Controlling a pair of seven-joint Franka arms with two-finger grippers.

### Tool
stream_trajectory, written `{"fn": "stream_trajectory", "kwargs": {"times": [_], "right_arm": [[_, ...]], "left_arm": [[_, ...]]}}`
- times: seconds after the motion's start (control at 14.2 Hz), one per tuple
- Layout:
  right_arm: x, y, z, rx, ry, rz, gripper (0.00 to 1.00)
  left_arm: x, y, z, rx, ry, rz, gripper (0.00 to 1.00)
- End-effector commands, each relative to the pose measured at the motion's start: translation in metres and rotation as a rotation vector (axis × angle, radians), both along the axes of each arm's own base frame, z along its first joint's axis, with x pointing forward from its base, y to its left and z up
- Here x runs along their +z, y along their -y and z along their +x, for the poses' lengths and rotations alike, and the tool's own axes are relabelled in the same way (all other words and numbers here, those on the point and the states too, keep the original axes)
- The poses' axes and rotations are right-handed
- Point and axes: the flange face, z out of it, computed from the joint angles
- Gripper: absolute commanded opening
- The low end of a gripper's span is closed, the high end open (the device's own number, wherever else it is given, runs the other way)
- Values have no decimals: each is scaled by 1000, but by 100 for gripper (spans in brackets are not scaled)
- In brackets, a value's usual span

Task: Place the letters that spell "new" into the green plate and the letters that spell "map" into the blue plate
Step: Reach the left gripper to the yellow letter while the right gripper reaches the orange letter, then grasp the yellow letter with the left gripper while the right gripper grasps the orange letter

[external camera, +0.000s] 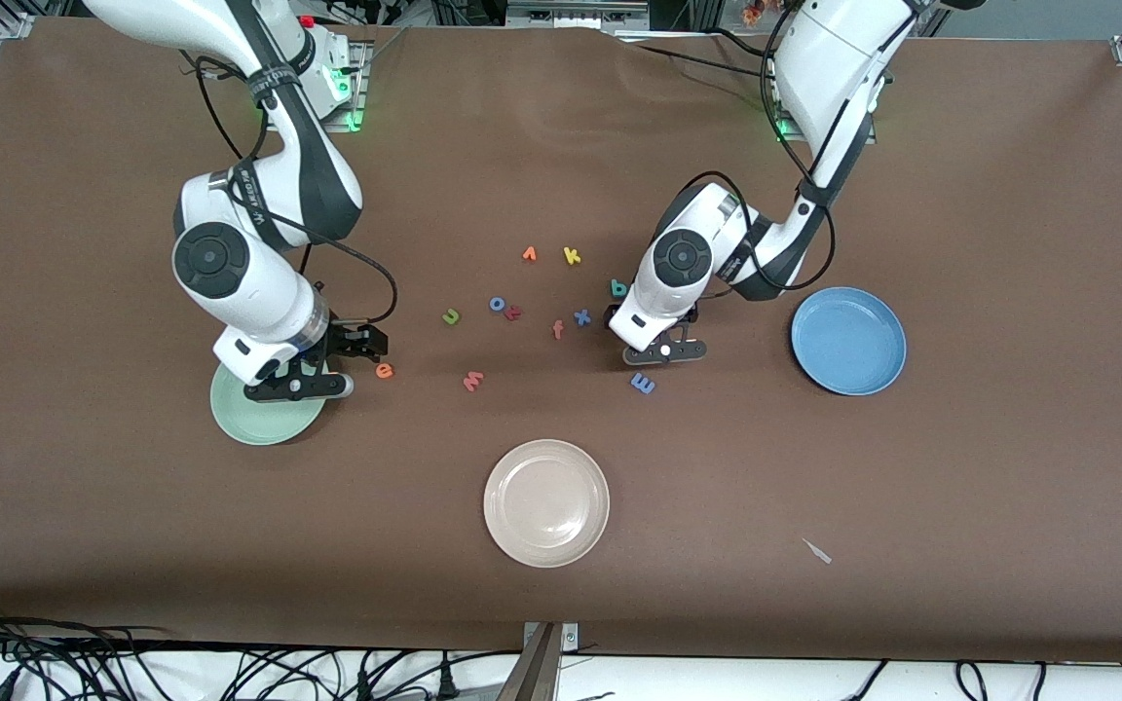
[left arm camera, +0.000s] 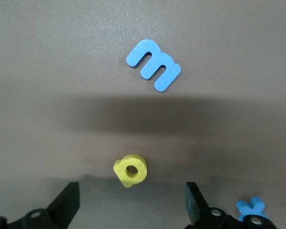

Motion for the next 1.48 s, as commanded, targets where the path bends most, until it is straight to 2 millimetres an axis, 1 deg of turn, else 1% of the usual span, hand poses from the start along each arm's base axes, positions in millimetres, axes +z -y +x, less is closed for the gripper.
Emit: {"fn": "stream_trajectory", "kwargs": {"times": [0.0, 0.07, 0.21, 0.42, 0.57, 0.71, 0.92, 0.99, 1.06, 1.27, 1.34, 1.41], "right_arm": [[-33, 1, -24, -6, 40, 20, 100], [-43, 4, -30, -10, 52, 24, 100], [-51, -9, -38, 7, 51, 37, 100], [-62, -11, -39, 9, 46, 35, 99], [-82, -12, -38, 11, 54, 34, 99], [-95, -11, -38, 17, 65, 32, 99], [-114, -12, -35, 24, 96, 37, 99], [-115, -13, -35, 27, 99, 38, 99], [-115, -13, -34, 32, 101, 37, 99], [-121, -12, -35, 51, 103, 26, 98], [-126, -13, -36, 54, 111, 27, 95], [-130, -11, -36, 55, 111, 26, 93]], "left_arm": [[2, 3, 6, -1, 25, 15, 85], [-1, 2, 6, -1, 22, 19, 80], [-3, 1, 6, 0, 19, 21, 74], [-5, 0, 7, 1, 18, 22, 64], [-8, 0, 7, 4, 14, 24, 60], [-10, -1, 7, 4, 11, 25, 54], [-11, 0, 6, 2, 11, 25, 40], [-12, 0, 6, 4, 10, 27, 33], [-14, 0, 6, 5, 7, 27, 30], [-11, -3, 10, 11, 12, 25, 24], [-3, -5, 18, 13, 22, 20, 23], [0, -9, 23, 21, 24, 19, 23]]}}
